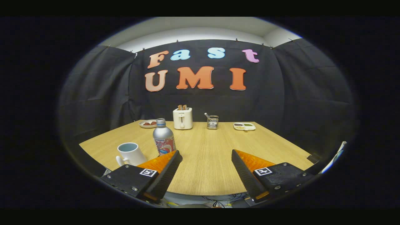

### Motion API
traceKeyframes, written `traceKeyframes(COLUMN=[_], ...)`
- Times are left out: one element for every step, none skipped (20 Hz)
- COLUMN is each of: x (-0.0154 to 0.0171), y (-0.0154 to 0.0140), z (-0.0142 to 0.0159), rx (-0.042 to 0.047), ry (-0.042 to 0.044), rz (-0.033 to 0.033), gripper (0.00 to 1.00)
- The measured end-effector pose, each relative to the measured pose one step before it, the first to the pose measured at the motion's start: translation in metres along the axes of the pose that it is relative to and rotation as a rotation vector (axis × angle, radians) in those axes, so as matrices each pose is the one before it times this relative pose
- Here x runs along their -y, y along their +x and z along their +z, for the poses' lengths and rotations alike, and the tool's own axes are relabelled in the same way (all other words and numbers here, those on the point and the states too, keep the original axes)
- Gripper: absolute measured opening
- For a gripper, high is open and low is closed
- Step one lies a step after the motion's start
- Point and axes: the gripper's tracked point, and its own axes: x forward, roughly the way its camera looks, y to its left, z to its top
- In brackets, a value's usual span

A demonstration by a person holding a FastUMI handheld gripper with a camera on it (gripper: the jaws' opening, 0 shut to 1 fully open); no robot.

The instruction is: Take the bottle from table, then pour the juice into the cup, finally place the bottle on the coaster

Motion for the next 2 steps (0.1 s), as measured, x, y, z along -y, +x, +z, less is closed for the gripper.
traceKeyframes(x=[0.00351,0.00253], y=[-0.00268,-0.00163], z=[0.00086,0.0014], rx=[0.00348,0.00356], ry=[0.0089,0.00977], rz=[-0.00883,-0.00686], gripper=[0.97,0.97])
